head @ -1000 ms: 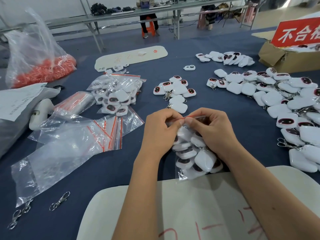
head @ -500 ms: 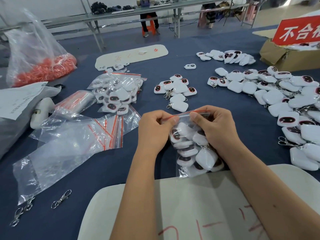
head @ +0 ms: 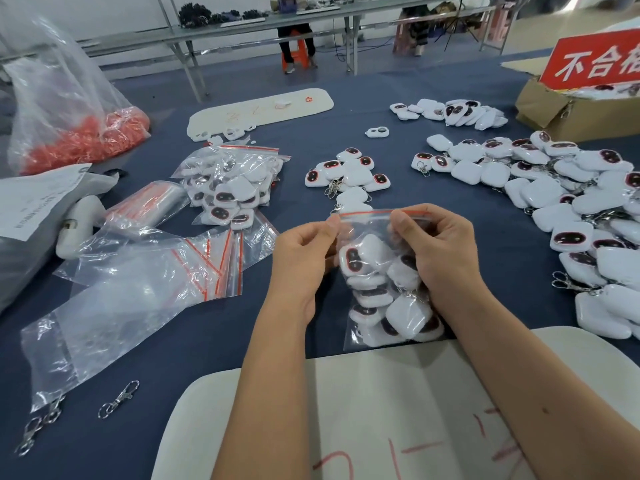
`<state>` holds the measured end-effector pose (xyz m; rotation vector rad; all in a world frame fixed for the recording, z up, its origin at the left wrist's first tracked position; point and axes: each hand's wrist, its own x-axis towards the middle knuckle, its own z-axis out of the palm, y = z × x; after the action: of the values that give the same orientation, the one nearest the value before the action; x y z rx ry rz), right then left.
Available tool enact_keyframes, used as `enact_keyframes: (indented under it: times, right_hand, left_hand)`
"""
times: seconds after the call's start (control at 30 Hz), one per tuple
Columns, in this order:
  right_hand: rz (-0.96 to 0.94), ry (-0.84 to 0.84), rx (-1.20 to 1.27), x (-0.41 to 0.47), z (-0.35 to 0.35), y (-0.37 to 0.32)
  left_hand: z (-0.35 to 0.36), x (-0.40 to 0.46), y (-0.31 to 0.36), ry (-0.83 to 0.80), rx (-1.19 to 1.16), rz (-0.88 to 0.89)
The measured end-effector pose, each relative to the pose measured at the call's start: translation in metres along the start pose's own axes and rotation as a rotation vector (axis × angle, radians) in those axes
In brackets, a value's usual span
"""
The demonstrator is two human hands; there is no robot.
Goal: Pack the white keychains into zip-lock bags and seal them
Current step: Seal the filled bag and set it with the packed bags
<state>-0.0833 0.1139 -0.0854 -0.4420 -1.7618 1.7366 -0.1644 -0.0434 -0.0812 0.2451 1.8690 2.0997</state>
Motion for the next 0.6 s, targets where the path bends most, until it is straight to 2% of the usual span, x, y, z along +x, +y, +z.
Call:
enact_keyframes:
  times: [0.13,0.2,0.27,0.4,0.53,0.6]
  right_hand:
    - [0.106,0.165,0.163,0.003,-0.003,-0.002]
    - [0.134,0.211,0.201,0.003,-0.001,-0.003]
    - [0.127,0.232,0.227,0.003,-0.002,-0.002]
    - [0.120,0.151,0.252,0.003,0.003,-0.004]
    - [0.195,-0.218,-0.019,-0.013,0.022,-0.015]
    - [0.191,-0.383,-0.050,-0.016,0.039,-0.029]
  left_hand:
    - [0.001,-0.006,0.003,-0.295,0.113,-0.098]
    - [0.000,-0.010,0.004,-0.435,0.195,-0.067]
    - [0.003,-0.013,0.004,-0.464,0.274,-0.003]
    - [0.005,-0.014,0.003,-0.276,0.270,0.076]
    - [-0.003,-0.014,0.011,-0.013,0.005,0.070]
    - [-0.008,-0.008,0.018,0.113,-0.142,0.067]
